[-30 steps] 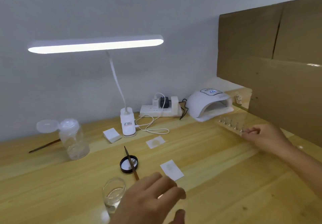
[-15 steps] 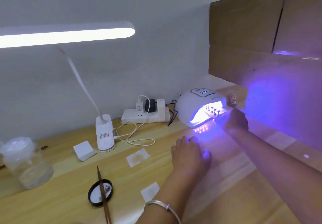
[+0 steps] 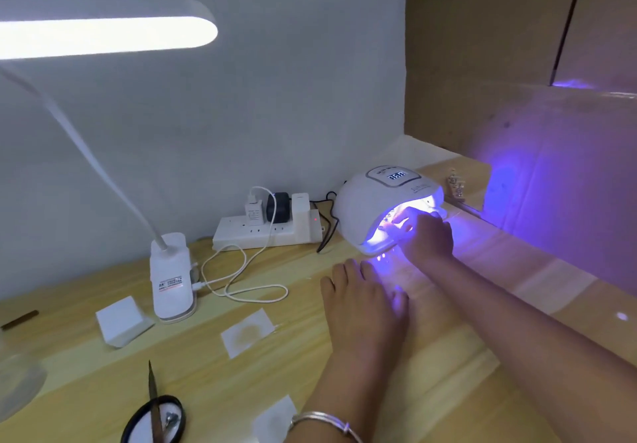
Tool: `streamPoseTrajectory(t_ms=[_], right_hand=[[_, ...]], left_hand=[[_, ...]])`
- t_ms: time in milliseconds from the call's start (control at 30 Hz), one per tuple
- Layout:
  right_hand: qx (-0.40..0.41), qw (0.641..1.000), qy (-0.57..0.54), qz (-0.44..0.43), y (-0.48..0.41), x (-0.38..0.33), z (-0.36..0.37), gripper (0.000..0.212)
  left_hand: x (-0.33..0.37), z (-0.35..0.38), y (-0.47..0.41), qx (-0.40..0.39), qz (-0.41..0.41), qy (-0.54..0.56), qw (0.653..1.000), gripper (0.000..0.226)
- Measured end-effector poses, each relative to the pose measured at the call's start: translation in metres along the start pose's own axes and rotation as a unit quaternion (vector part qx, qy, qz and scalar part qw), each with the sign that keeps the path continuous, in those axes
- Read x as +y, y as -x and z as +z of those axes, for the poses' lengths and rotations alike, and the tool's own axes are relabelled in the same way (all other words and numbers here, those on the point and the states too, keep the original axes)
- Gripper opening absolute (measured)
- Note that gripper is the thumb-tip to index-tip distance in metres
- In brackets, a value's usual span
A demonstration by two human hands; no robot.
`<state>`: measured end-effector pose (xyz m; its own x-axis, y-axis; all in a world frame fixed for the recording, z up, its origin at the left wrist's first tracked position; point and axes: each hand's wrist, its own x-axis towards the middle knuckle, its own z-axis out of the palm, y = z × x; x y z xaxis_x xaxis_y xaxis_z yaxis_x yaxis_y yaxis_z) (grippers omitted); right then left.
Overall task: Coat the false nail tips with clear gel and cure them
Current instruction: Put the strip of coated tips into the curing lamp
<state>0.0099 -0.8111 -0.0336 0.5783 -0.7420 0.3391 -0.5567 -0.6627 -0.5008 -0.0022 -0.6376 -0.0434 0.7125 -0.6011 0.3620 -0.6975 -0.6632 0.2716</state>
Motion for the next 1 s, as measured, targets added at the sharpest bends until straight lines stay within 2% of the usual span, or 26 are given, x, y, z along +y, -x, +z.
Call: streamPoseTrajectory(t_ms=[133, 333, 467, 600, 767, 1000], right_hand=[[0.051, 0.998, 0.033, -0.017, -0.001, 0.004, 0.007, 0.019], [-0.038, 0.991, 0.1, -0.083, -0.003, 0.005, 0.012, 0.04], [-0.035, 0.981, 0.16, -0.099, -0.003, 0.003, 0.012, 0.04], [-0.034, 0.985, 0.141, -0.092, -0.001, 0.003, 0.01, 0.042], [-0.016, 0.984, 0.15, -0.093, 0.001, 0.001, 0.01, 0.04], [-0.065, 0.98, 0.169, -0.088, 0.0, 0.002, 0.009, 0.046]], left_hand=[[-0.004, 0.008, -0.014, -0.029, 0.014, -0.006, 0.999, 0.054], [-0.004, 0.008, -0.011, 0.008, 0.023, 0.026, 0.999, 0.07], [-0.005, 0.008, -0.01, -0.016, 0.019, 0.015, 1.0, 0.065], [-0.004, 0.005, -0.009, -0.03, 0.02, 0.012, 0.999, 0.058], [-0.003, 0.003, -0.005, 0.022, 0.037, 0.042, 0.998, 0.043], [-0.003, 0.001, -0.004, -0.001, 0.026, 0.041, 0.999, 0.044]])
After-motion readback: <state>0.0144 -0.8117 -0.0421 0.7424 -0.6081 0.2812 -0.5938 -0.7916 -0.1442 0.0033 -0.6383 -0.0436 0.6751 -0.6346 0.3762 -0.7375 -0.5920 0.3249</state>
